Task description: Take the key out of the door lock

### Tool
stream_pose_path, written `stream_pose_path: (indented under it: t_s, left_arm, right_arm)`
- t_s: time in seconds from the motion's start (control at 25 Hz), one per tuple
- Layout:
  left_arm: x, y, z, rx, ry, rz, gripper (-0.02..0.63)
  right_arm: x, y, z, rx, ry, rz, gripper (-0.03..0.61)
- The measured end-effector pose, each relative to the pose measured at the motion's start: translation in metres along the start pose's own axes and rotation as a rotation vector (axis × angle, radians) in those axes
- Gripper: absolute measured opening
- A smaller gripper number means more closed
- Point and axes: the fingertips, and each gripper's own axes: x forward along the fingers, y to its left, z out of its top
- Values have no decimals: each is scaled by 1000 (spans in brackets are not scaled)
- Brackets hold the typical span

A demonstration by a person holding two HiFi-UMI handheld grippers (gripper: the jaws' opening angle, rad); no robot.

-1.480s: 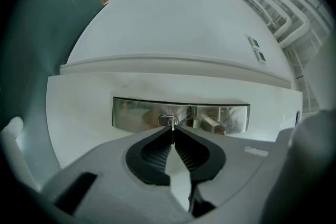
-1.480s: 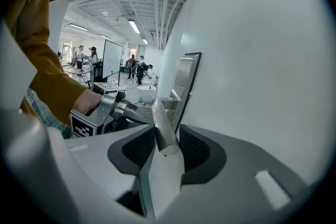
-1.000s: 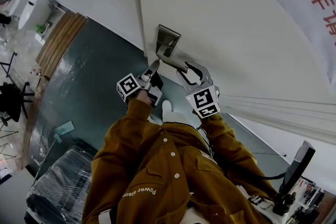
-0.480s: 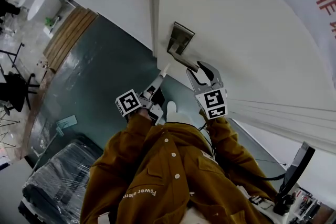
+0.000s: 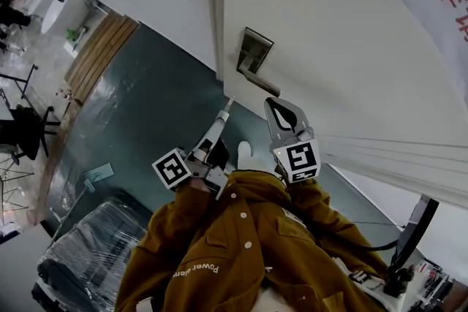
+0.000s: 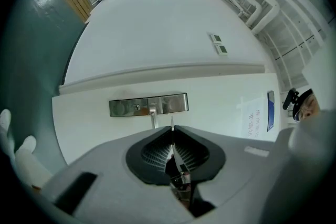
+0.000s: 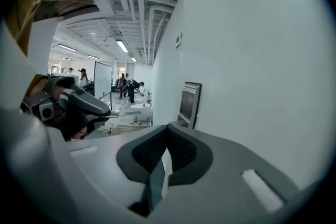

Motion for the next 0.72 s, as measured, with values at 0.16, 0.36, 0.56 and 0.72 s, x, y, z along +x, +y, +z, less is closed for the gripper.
stream_pose_path:
  t_s: [0.16, 0.36, 0.56, 0.72]
  left_arm:
    - [-4, -7, -3, 9, 5, 3, 25]
    - [-4, -10, -8, 12, 16, 5, 25]
    - [-4, -11, -9, 15, 18, 5, 25]
    - [-3, -12, -8, 8, 14, 2, 25]
  right_arm:
    - [-6, 2, -2, 23, 0, -4, 5]
    - [-8, 2, -1, 43, -10, -4, 5]
    - [-8, 4, 3, 40, -20, 3, 5]
    - [-8, 5, 2, 42, -13, 8, 5]
